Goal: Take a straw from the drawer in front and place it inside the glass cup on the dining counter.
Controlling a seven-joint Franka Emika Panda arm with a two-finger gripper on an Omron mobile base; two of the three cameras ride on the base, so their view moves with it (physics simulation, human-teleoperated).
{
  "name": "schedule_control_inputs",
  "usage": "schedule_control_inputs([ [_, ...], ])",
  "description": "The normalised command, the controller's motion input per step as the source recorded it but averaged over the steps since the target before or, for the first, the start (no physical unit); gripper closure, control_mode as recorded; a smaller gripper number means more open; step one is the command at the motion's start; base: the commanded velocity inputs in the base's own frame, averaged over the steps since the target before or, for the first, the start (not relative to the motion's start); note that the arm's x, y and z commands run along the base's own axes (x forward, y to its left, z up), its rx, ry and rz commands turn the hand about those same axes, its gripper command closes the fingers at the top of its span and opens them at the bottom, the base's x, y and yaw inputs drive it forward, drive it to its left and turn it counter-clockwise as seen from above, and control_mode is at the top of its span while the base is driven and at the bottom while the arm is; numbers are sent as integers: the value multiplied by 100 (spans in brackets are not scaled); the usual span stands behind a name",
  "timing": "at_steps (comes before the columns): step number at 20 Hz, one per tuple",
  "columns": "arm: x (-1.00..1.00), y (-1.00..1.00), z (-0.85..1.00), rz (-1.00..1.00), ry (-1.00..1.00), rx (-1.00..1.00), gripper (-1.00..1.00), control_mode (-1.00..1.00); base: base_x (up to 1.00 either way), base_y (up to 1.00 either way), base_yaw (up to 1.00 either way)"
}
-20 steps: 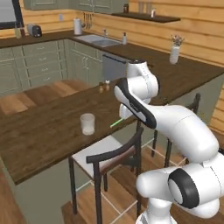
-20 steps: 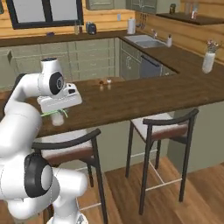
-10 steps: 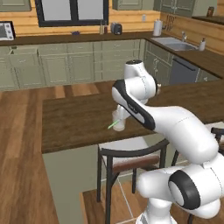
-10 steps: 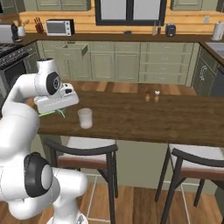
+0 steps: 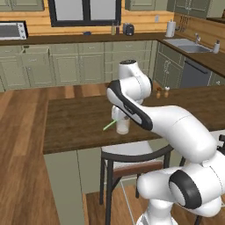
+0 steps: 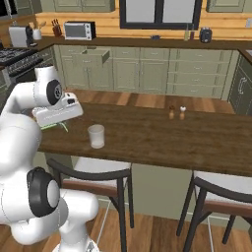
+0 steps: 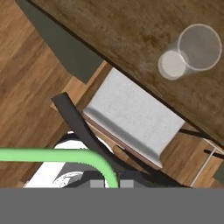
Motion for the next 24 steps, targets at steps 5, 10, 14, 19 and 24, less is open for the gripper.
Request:
schedule_control_inputs([
  [5, 50, -38, 47, 0, -25, -13, 100, -100, 0, 0, 0],
  [10, 45, -35, 28, 0, -47, -36, 100, -100, 0, 0, 0],
  [14, 19, -11, 2, 0, -52, -47, 100, -100, 0, 0, 0],
  [19, 43, 0, -13, 0, -32, -43, 100, -100, 0, 0, 0],
  [24, 82, -11, -8, 0, -5, -28, 100, -100, 0, 0, 0],
])
